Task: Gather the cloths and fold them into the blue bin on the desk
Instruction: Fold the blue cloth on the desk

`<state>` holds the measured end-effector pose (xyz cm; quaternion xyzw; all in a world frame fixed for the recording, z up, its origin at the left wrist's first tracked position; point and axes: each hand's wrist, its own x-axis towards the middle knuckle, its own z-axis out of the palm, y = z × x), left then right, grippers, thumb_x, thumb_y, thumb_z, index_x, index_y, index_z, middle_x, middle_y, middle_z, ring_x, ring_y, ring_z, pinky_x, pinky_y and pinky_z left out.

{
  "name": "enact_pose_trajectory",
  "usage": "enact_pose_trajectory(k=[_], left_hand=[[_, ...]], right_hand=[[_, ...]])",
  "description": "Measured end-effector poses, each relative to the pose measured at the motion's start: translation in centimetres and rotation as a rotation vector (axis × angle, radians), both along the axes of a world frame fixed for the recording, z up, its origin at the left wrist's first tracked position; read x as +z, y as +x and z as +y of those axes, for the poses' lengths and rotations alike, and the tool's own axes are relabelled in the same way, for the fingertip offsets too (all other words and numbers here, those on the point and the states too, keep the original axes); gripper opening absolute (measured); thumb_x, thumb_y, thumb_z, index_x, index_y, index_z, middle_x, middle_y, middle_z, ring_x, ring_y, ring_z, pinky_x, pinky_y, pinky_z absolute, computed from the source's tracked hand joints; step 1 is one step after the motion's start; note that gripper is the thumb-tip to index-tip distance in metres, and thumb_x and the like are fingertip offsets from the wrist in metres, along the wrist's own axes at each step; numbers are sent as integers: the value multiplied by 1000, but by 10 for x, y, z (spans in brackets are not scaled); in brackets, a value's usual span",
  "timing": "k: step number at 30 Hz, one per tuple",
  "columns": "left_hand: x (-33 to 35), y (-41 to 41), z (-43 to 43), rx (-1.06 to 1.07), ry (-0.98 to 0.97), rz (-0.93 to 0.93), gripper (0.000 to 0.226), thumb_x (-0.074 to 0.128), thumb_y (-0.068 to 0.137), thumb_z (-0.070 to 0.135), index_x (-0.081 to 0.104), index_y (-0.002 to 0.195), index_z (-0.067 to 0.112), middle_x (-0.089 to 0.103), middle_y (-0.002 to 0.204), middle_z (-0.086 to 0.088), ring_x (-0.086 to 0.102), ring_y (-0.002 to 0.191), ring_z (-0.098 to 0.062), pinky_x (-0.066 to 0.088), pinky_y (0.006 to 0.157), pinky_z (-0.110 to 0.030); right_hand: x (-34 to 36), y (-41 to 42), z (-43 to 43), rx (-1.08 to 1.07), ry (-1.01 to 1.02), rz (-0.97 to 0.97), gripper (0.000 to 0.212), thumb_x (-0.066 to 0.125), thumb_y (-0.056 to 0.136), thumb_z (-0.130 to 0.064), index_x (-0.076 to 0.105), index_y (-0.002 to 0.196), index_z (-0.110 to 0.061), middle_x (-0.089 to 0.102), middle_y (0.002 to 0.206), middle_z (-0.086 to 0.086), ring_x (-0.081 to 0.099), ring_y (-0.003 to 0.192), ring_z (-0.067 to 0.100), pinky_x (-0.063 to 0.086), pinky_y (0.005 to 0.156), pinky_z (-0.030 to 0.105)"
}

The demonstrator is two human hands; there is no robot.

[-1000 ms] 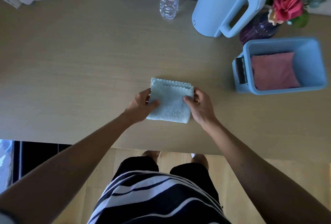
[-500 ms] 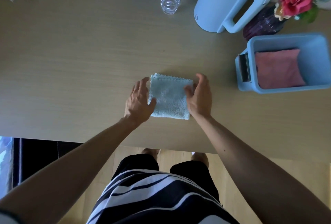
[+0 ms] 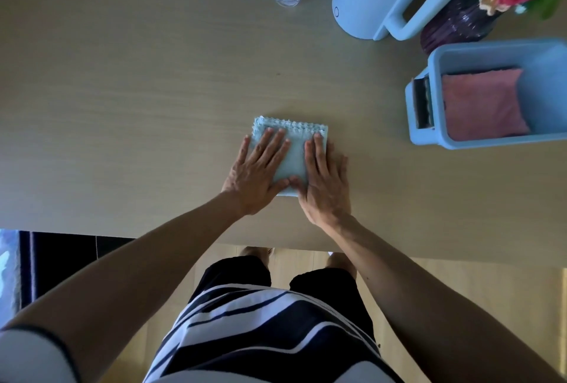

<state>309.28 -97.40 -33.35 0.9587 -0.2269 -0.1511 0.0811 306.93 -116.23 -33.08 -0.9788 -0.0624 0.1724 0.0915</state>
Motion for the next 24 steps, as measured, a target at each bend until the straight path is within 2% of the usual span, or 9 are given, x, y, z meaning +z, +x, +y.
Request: enact_pose_trajectory(k=[2, 5, 9, 12, 15, 17, 19, 22, 24], left_hand=[[8, 6, -1, 3, -22, -38, 76, 33, 101, 60, 26, 158, 12, 21, 167, -12, 18, 155, -31, 19, 123, -56], [23, 29, -7, -8, -58, -162, 62, 44, 101, 48, 46, 147, 5, 46, 151, -20, 43, 140, -38, 34, 113, -50], [38, 63, -26, -29, 61, -56, 76, 55, 96, 51, 32, 152, 6, 42, 153, -15, 37, 144, -31, 21, 122, -43], [43, 74, -34, -55, 82, -39, 76, 64, 90, 51, 36, 148, 9, 53, 137, -10, 50, 127, -29, 31, 113, -38], [47, 81, -39, 7, 51, 27, 57, 69, 87, 47, 53, 130, 13, 60, 121, -7, 58, 114, -28, 40, 100, -37], [50, 85, -39, 103, 7, 136, 41, 74, 85, 43, 62, 112, 15, 63, 110, -6, 64, 103, -28, 46, 83, -36], [56, 88, -38, 147, -19, 216, 29, 77, 82, 40, 68, 98, 18, 66, 100, -4, 66, 92, -26, 42, 70, -30], [70, 90, -35, 155, -70, 314, 23, 78, 81, 37, 60, 78, 22, 63, 82, 0, 60, 77, -22, 41, 65, -25], [82, 90, -35, 209, -165, 353, 34, 78, 79, 32, 49, 64, 23, 56, 67, 4, 57, 69, -22, 36, 56, -24]], right_hand=[[3, 3, 1, -14, 3, 13, 80, 24, 101, -62, 3, 161, -13, -4, 170, 5, 4, 156, 33, 10, 124, 57], [14, 2, 1, -111, 61, 14, 80, 20, 101, -61, -3, 161, -14, -4, 170, 7, -3, 156, 30, 4, 125, 53], [34, -14, -3, -219, 160, -47, 77, 31, 102, -53, 0, 160, -12, 5, 169, 11, 2, 157, 27, 8, 126, 52], [45, -29, -10, -269, 198, -79, 78, 41, 102, -47, 3, 160, -10, 7, 169, 13, 3, 157, 27, 8, 126, 50], [54, -35, -17, -318, 227, -100, 80, 44, 102, -46, 5, 160, -9, 8, 168, 14, 5, 157, 26, 8, 126, 50], [61, -33, -20, -345, 261, -130, 80, 47, 100, -43, 8, 160, -8, 15, 167, 16, 12, 155, 28, 13, 125, 52], [70, -29, -22, -356, 311, -167, 79, 50, 99, -41, 12, 160, -8, 22, 164, 17, 21, 152, 30, 19, 123, 53], [84, -21, -27, -349, 433, -191, 77, 54, 99, -36, 15, 159, -6, 29, 158, 19, 34, 143, 32, 32, 118, 49], [97, -15, -31, -332, 541, -175, 78, 55, 100, -36, 12, 159, -8, 31, 156, 17, 38, 142, 30, 38, 115, 46]])
